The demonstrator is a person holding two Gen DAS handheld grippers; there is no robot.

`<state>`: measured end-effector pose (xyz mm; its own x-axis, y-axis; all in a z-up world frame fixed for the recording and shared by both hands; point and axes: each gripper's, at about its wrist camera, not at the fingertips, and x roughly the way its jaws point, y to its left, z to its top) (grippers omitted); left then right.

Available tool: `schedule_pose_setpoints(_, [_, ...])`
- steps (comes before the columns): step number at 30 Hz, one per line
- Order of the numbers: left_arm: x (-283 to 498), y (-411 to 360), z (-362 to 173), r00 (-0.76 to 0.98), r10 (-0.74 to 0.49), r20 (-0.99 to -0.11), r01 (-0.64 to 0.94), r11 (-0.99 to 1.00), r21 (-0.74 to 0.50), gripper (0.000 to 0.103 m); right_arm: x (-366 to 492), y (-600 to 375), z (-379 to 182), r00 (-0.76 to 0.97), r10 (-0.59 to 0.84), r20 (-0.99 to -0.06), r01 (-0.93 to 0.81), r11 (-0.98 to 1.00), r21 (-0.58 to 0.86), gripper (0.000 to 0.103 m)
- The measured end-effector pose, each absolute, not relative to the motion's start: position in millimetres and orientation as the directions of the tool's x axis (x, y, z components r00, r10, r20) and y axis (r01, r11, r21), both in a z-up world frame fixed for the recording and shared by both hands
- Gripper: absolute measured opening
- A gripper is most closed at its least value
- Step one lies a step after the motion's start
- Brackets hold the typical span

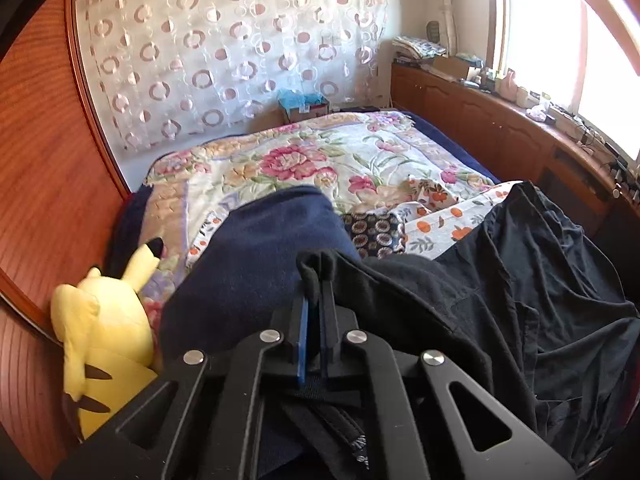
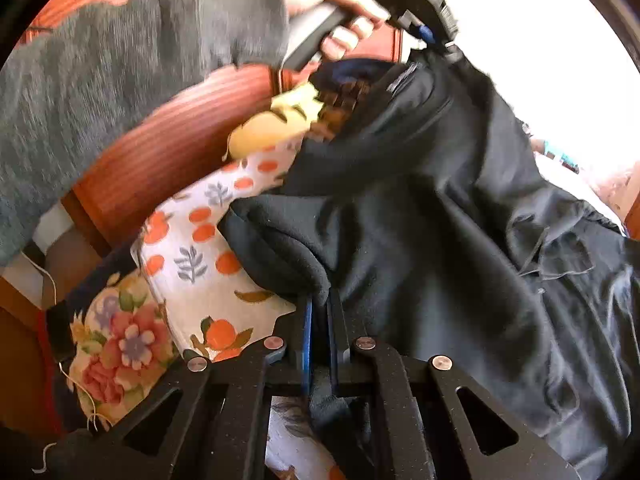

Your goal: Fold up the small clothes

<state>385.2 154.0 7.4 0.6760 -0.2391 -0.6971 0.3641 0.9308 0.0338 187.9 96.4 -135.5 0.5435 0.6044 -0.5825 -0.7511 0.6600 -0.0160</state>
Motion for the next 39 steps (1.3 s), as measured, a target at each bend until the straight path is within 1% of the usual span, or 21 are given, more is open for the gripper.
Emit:
schedule_pose_setpoints(6, [364.0,137.0,54.5,0.738,-0.255,-0.625,0.377,0.924,0.068,0.004,184.1,57.3,-107.0,0.578,0.654,-0.488,-0.734,0.678,0.038,0.006])
schedule_pose_setpoints(11, [350.4,100.1,86.0,0.757,-0.268,-0.595,0.410,0.905,0.114,0.003,180.7,11.2,-82.8,0.634,0.658,-0.407,-0.697,0.713,0.068,0.005])
schedule_pose_setpoints(16, [343.6,51.7,111.2,0.756,-0.320,-0.571,0.460,0.880,0.117,0.003,168.8,-51.6,-66.2,0.711,0.619,-0.334,-0.630,0.772,0.089,0.005])
schedule_pose_setpoints(21, [337.4,-10.7,131.2,0.746,-0.380,-0.547,0.524,0.842,0.130,0.003,156.3,-121.3,-62.7,0.786,0.545,-0.292,-0.538,0.836,0.111,0.005])
schedule_pose_setpoints(27, [337.6,-99.5,141.2,0.715,-0.454,-0.532,0.600,0.789,0.132,0.003,137.8,-205.0,-68.4,0.855,0.447,-0.263,-0.424,0.894,0.144,0.005])
schedule_pose_setpoints(31, [344.8,-156.4,135.5,0.682,-0.492,-0.541,0.644,0.755,0.125,0.003,121.5,-250.4,-78.5,0.887,0.376,-0.268,-0.343,0.925,0.163,0.005])
schedule_pose_setpoints(35, [353.9,-206.0,115.2,0.639,-0.513,-0.573,0.679,0.726,0.108,0.003,108.3,-286.1,-96.8,0.905,0.298,-0.304,-0.256,0.951,0.171,0.005])
schedule_pose_setpoints(39, [364.1,-248.1,81.3,0.590,-0.511,-0.625,0.702,0.707,0.085,0.003,100.9,-315.8,-125.3,0.899,0.199,-0.390,-0.151,0.977,0.149,0.005])
